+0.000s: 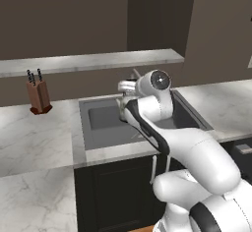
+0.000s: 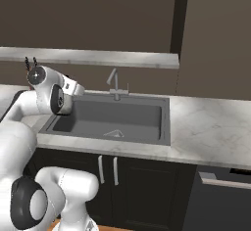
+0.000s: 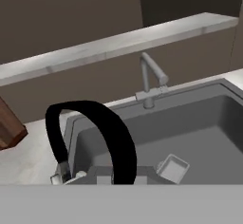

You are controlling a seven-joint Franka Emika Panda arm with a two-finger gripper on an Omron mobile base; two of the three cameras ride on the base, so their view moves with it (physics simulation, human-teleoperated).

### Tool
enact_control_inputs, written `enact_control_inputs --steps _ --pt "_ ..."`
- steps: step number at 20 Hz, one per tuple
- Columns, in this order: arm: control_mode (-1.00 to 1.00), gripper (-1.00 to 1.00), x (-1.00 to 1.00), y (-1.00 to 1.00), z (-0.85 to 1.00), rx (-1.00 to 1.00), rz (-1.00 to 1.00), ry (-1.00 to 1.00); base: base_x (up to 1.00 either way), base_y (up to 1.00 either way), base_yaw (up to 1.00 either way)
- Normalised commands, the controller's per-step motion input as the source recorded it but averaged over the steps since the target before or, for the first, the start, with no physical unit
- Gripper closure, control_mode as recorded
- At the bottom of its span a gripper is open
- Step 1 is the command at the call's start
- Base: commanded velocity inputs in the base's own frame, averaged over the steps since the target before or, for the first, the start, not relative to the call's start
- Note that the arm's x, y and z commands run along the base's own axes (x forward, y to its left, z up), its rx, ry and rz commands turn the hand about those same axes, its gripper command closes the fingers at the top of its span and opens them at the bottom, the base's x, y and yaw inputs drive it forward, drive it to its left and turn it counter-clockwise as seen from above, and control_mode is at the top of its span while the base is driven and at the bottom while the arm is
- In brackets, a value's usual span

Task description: Open the cabinet, pick the kettle from the cabinet, and place it in the sink.

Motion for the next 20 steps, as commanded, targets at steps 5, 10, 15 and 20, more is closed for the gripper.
enact_control_inputs --steps 5,10,15,20 --pt "-1.00 1.00 0.18 0.00 -0.18 -0.01 0.14 0.00 0.00 0.00 0.00" --pt "-1.00 1.00 0.19 0.00 -0.20 -0.05 0.09 0.00 0.00 0.00 0.00" --pt "-1.00 1.00 0.16 0.00 -0.16 -0.10 0.06 0.02 0.00 0.00 0.00" --pt "-1.00 1.00 0.12 0.04 -0.21 -0.13 0.03 0.00 0.00 0.00 0.00"
